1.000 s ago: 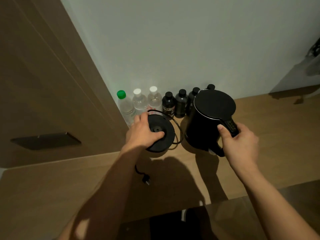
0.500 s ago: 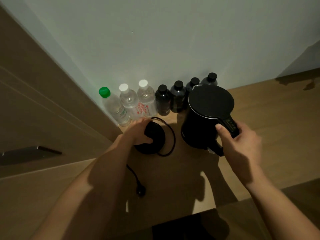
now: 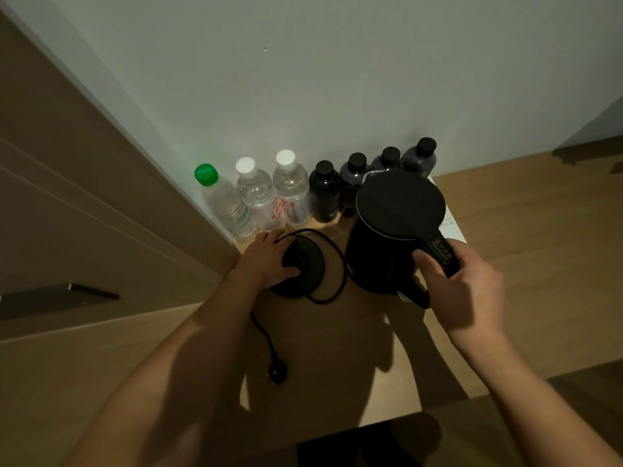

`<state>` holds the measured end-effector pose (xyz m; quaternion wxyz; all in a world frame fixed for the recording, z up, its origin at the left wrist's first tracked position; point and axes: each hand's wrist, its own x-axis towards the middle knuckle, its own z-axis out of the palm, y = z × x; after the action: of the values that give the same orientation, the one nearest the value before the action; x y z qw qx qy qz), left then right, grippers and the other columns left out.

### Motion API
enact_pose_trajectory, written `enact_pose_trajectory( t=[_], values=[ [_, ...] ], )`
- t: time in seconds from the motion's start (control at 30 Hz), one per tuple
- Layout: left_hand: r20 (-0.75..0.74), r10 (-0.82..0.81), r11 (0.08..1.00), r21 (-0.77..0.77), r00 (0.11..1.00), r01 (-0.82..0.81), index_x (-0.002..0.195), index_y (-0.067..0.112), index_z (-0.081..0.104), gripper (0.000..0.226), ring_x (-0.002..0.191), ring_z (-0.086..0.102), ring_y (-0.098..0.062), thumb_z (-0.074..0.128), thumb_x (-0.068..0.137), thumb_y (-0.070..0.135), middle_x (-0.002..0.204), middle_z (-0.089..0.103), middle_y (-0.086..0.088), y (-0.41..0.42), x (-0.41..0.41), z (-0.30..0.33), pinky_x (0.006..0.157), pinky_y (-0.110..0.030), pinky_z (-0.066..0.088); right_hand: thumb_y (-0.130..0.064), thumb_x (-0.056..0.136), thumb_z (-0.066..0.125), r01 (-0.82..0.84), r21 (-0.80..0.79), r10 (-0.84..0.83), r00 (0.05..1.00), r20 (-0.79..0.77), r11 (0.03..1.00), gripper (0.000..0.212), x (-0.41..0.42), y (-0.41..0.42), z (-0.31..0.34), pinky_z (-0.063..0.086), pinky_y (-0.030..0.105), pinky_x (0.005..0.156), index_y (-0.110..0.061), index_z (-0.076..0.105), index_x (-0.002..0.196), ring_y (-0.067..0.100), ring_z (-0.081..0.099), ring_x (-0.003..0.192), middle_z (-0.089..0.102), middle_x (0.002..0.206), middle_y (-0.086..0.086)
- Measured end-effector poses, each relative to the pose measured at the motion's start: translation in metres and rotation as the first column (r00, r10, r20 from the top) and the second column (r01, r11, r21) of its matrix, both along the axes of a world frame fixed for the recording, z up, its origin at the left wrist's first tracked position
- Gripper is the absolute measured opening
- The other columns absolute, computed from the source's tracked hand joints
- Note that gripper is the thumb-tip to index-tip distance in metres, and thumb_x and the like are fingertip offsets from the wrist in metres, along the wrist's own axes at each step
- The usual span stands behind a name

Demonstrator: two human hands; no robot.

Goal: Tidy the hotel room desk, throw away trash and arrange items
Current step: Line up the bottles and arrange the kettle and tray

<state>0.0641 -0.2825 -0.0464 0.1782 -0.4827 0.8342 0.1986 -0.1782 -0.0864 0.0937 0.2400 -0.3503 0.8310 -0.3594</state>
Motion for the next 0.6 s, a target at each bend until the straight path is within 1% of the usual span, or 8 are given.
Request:
enact_pose_trajectory(
  t=[0.07, 0.13, 0.2, 0.27, 0.33, 0.43, 0.5, 0.6],
  values=[
    [0.026, 0.088, 0.991, -0.103, 0.996, -0.085, 0.157, 0.021, 0.030, 0.081, 0.147, 0.023, -0.033, 0.058, 0.092, 0.061, 0.166, 0.018, -0.007, 0.019, 0.004, -0.002, 0.115, -0.045, 0.032, -0.037, 0.093, 0.064, -0.036, -0.009, 0.036, 0.999, 0.032, 0.999, 0.017, 0.005, -0.002, 0.001, 0.034, 0.028, 0.051, -0.020, 0.065, 0.097, 0.017, 0.052, 0.056, 0.057, 0.063, 0.003],
    [0.030, 0.209, 0.970, -0.134, 0.977, -0.203, 0.155, 0.012, 0.032, 0.080, 0.146, 0.025, -0.032, 0.054, 0.095, 0.060, 0.165, 0.018, -0.009, 0.038, 0.005, -0.003, 0.113, -0.044, 0.035, -0.038, 0.093, 0.063, -0.072, -0.027, 0.073, 0.996, 0.045, 0.997, 0.018, 0.011, -0.005, 0.002, 0.035, 0.028, 0.051, -0.022, 0.065, 0.101, 0.016, 0.053, 0.056, 0.059, 0.064, 0.002],
    [0.013, 0.328, 0.943, -0.064, 0.945, -0.326, 0.157, 0.005, 0.023, 0.088, 0.150, 0.014, -0.033, 0.056, 0.095, 0.057, 0.166, 0.009, -0.011, 0.051, 0.003, -0.004, 0.116, -0.045, 0.032, -0.038, 0.093, 0.062, -0.106, -0.051, 0.108, 0.993, 0.046, 0.993, 0.016, 0.019, -0.010, 0.001, 0.042, 0.034, 0.051, -0.025, 0.065, 0.100, 0.016, 0.055, 0.056, 0.060, 0.064, 0.000],
    [-0.005, 0.440, 0.898, 0.022, 0.898, -0.439, 0.159, 0.003, 0.011, 0.095, 0.153, 0.004, -0.032, 0.060, 0.095, 0.053, 0.166, 0.000, -0.013, 0.057, 0.001, -0.004, 0.119, -0.047, 0.028, -0.040, 0.093, 0.062, -0.128, -0.065, 0.132, 0.989, 0.060, 0.990, 0.013, 0.026, -0.015, 0.000, 0.053, 0.044, 0.058, -0.029, 0.063, 0.099, 0.019, 0.060, 0.061, 0.064, 0.068, 0.000],
    [-0.010, 0.458, 0.888, 0.056, 0.889, -0.457, 0.160, 0.004, 0.008, 0.098, 0.153, -0.003, -0.032, 0.062, 0.093, 0.052, 0.166, -0.004, -0.012, 0.057, 0.001, -0.003, 0.121, -0.049, 0.024, -0.043, 0.092, 0.061, -0.154, -0.061, 0.157, 0.986, 0.055, 0.986, 0.015, 0.033, -0.019, -0.001, 0.055, 0.045, 0.062, -0.029, 0.062, 0.099, 0.019, 0.062, 0.065, 0.065, 0.071, 0.000],
    [-0.048, 0.463, 0.883, 0.112, 0.885, -0.456, 0.158, 0.007, 0.016, 0.093, 0.153, -0.008, -0.033, 0.066, 0.089, 0.042, 0.166, -0.004, -0.010, 0.049, 0.002, -0.001, 0.122, -0.049, 0.017, -0.040, 0.092, 0.063, -0.155, -0.071, 0.158, 0.987, 0.035, 0.985, 0.017, 0.039, -0.026, -0.004, 0.046, 0.034, 0.057, -0.026, 0.065, 0.102, 0.014, 0.055, 0.062, 0.061, 0.070, -0.002],
    [-0.079, 0.467, 0.883, 0.096, 0.881, -0.459, 0.154, 0.005, 0.027, 0.081, 0.152, -0.001, -0.034, 0.065, 0.088, 0.033, 0.165, 0.003, -0.011, 0.040, 0.000, 0.002, 0.122, -0.046, 0.019, -0.038, 0.092, 0.064, -0.153, -0.062, 0.154, 0.988, 0.022, 0.986, 0.013, 0.042, -0.028, -0.006, 0.038, 0.028, 0.055, -0.029, 0.061, 0.100, 0.011, 0.052, 0.061, 0.059, 0.070, -0.003],
    [-0.071, 0.449, 0.894, 0.036, 0.891, -0.447, 0.146, 0.002, 0.039, 0.068, 0.145, 0.017, -0.035, 0.063, 0.088, 0.028, 0.160, 0.018, -0.012, 0.028, -0.003, 0.002, 0.117, -0.041, 0.027, -0.037, 0.092, 0.064, -0.144, -0.064, 0.144, 0.990, -0.001, 0.988, 0.010, 0.044, -0.024, -0.006, 0.035, 0.023, 0.053, -0.033, 0.059, 0.099, 0.007, 0.051, 0.059, 0.058, 0.069, -0.006]
  ],
)
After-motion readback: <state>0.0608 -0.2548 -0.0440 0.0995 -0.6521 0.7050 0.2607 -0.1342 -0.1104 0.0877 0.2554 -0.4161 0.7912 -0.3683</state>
